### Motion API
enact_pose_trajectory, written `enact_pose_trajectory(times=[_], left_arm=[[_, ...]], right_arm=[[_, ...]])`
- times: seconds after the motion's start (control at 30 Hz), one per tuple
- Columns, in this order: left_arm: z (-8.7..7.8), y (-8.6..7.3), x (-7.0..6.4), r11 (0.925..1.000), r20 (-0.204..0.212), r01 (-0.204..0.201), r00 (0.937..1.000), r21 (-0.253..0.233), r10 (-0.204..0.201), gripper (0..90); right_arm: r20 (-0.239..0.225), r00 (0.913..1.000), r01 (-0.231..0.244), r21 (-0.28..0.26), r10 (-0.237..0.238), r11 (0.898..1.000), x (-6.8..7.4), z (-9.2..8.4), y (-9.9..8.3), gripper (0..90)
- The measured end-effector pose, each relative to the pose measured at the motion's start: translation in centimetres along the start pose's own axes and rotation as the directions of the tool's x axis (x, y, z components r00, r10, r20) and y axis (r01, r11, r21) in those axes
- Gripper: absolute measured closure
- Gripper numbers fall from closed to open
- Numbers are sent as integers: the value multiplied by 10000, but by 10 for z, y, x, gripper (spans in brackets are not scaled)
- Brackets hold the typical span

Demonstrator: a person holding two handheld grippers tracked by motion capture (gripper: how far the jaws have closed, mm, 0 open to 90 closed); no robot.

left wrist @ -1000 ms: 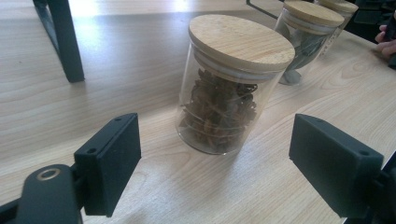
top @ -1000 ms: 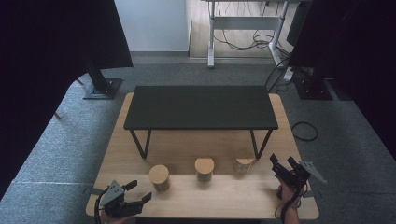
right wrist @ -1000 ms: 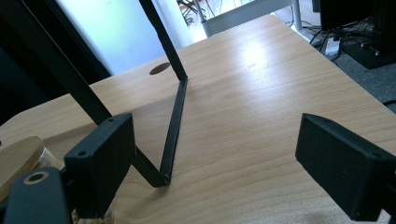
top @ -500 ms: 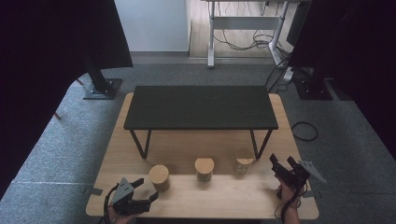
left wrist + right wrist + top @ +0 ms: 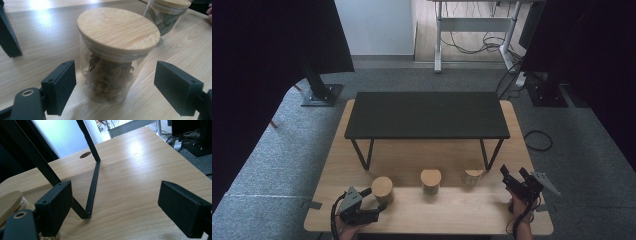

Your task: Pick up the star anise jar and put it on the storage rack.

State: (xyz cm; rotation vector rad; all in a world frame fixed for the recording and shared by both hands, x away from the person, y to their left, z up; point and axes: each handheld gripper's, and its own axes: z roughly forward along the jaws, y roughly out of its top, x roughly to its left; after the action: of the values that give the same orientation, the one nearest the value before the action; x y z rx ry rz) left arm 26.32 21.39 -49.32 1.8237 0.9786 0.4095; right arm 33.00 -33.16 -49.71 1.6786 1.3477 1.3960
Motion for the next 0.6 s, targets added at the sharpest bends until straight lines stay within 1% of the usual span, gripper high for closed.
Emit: enact_pose_trajectory(times=[0.1,0.2,0.27,0.33,0.43,0.6], left_arm=[[4,1,-2,10000,-37,10,10000,-14,-10,171],[10,4,-4,9999,-208,-89,9997,54,90,166],[12,5,-4,10000,-178,-19,9998,44,20,166],[14,6,-3,9999,-176,-56,9998,92,57,166],[19,9,-2,10000,-186,-4,9998,88,6,166],[27,11,-3,9996,-357,-156,9992,220,163,166]], right_arm=[[-11,10000,12,11,-12,10000,0,0,0,123],[-2,10000,24,31,-24,10000,1,0,0,123],[15,10000,11,31,-11,10000,1,0,0,123],[15,10000,6,43,-6,10000,1,1,0,123],[11,10000,23,65,-23,10000,1,1,0,123],[8,10000,29,71,-29,10000,1,1,0,123]])
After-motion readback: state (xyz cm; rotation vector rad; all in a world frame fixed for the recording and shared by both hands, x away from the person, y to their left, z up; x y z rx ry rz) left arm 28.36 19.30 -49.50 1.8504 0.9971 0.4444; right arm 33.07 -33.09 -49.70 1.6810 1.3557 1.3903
